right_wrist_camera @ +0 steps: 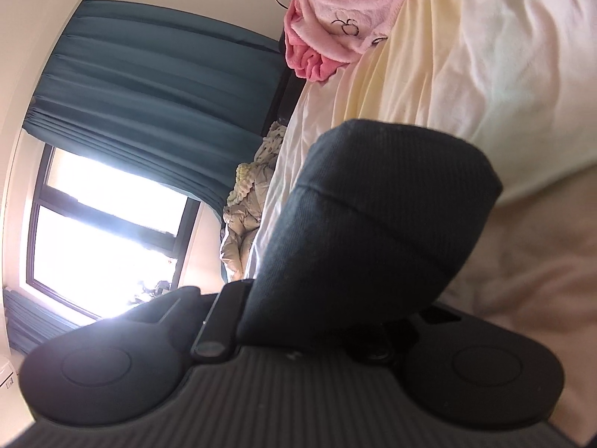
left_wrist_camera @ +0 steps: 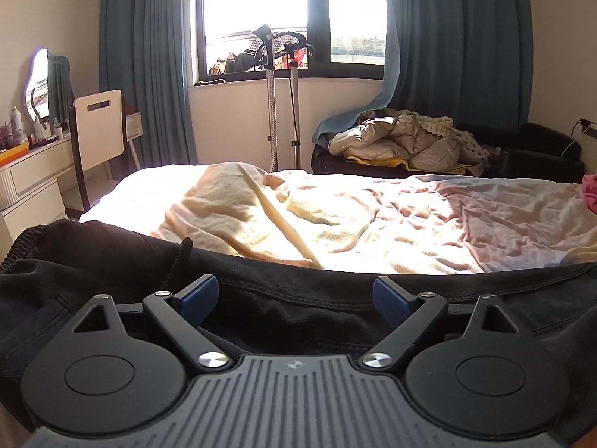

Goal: Fold clothes

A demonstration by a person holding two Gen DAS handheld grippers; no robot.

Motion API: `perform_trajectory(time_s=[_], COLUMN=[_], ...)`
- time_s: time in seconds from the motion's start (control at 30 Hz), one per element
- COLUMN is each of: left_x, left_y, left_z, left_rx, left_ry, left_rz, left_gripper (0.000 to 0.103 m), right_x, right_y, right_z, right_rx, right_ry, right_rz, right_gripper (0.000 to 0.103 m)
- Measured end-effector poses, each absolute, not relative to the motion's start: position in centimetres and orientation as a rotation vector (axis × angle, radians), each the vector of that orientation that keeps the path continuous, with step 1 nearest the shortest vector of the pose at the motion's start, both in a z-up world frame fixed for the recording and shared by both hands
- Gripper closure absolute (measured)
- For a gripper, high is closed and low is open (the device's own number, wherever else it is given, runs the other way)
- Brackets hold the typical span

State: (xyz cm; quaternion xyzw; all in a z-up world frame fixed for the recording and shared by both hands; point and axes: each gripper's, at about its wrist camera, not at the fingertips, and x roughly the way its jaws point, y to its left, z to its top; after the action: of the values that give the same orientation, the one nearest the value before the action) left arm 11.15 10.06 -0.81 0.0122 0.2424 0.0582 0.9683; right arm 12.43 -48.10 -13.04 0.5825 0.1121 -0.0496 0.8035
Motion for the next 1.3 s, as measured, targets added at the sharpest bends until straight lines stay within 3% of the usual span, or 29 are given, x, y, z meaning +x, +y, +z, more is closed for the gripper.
perform_trajectory(time_s=[0.17,0.57,0.97,1.3], left_x=[12.6,14.6,13.0,11.1], left_y=[11.0,12.4,12.3,14.2], left_z=[-3.5,-7.2,-3.3,-0.3], left_rx=[0.062,0.075,0.023,-0.124], left_ry=[0.639,0.762,0.655,0.591], left_rz=[0.179,0.197,0.111,0.152], left_gripper=[0.011,0.010,0.010,0.010], right_x=[12.7,12.6,13.3,16.2], right_y=[-47.4,-44.6,-40.1,-24.4], right_z=[-11.9,-10.0,-6.3,0.7], right_rx=[1.172,0.978,0.694,0.307], right_ry=[0.241,0.227,0.235,0.224], right_rz=[-0.125,-0.171,-0.188,0.034], right_gripper=[0.089,0.086,0.087,0.088])
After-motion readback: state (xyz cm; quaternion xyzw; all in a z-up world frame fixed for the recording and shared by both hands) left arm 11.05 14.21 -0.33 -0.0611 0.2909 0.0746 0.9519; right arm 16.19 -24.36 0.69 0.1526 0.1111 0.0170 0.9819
